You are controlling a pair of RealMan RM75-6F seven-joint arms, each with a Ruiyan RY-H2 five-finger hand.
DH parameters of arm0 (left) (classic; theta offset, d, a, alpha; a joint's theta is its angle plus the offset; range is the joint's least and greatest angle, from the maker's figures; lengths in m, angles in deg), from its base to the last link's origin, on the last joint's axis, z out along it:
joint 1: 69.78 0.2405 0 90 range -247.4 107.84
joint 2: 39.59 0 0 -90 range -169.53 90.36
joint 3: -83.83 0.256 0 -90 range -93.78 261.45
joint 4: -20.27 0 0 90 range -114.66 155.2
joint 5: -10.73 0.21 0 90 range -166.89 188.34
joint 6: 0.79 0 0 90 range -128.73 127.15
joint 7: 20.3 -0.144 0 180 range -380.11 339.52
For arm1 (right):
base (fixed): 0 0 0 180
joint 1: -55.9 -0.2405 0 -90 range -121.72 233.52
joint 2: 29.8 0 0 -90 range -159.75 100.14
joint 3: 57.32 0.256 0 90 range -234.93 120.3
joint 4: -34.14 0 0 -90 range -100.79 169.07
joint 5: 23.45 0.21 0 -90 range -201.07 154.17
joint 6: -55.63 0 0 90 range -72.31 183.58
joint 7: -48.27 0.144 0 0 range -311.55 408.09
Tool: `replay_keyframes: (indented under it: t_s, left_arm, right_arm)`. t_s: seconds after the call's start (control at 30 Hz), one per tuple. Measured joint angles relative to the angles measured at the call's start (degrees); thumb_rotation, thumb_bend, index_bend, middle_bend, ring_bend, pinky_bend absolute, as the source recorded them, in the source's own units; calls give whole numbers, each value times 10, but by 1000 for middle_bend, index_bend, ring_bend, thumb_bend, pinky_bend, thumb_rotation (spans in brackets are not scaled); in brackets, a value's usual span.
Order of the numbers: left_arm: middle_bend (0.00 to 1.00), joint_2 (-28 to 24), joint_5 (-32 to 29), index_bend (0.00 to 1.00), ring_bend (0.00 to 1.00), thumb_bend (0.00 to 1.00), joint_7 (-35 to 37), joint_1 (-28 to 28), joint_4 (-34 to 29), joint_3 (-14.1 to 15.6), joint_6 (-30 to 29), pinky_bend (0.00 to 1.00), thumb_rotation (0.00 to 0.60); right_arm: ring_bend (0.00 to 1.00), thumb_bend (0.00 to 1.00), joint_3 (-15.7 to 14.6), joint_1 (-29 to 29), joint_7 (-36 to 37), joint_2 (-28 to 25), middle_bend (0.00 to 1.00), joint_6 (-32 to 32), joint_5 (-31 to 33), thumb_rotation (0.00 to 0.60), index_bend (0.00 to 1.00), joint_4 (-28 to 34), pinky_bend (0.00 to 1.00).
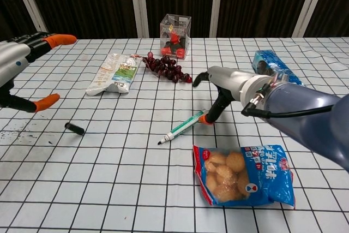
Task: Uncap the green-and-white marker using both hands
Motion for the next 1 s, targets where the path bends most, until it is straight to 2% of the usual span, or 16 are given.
replay_keyframes:
  t_s: [0.23, 0.37, 0.5, 0.63, 0.8, 1.0]
  left_arm:
    - [32, -60, 14, 0, 0, 484, 0, 20, -47, 3, -46, 34, 600]
    - [37, -107, 10, 40, 0, 484, -2, 43, -69, 3, -73, 36, 600]
    - [38, -160, -10, 59, 0, 484, 1, 77, -85, 3, -101, 36, 600]
    - [12, -198, -43, 60, 0, 484, 14, 105, -97, 4, -111, 25, 600]
    - [0, -239, -79, 9, 0, 484, 66, 134, -103, 6, -115, 17, 600]
    - [0, -249, -105, 12, 0, 484, 84, 144, -104, 2, -98, 16, 600]
  right_arm:
    - [22, 215, 14, 25, 32, -42, 0, 14, -13, 600, 0, 48, 0]
    - [22, 214, 17, 56, 56, -101, 0, 28, -35, 600, 31, 86, 0]
    - [22, 214, 7, 94, 75, -165, 0, 51, -80, 600, 50, 109, 0]
    - [22, 214, -25, 129, 84, -218, 0, 72, -136, 600, 50, 114, 0]
    - [22, 214, -87, 184, 120, -266, 0, 99, -250, 600, 50, 87, 0]
    - [22, 215, -135, 247, 194, -329, 0, 120, -335, 600, 50, 55, 0]
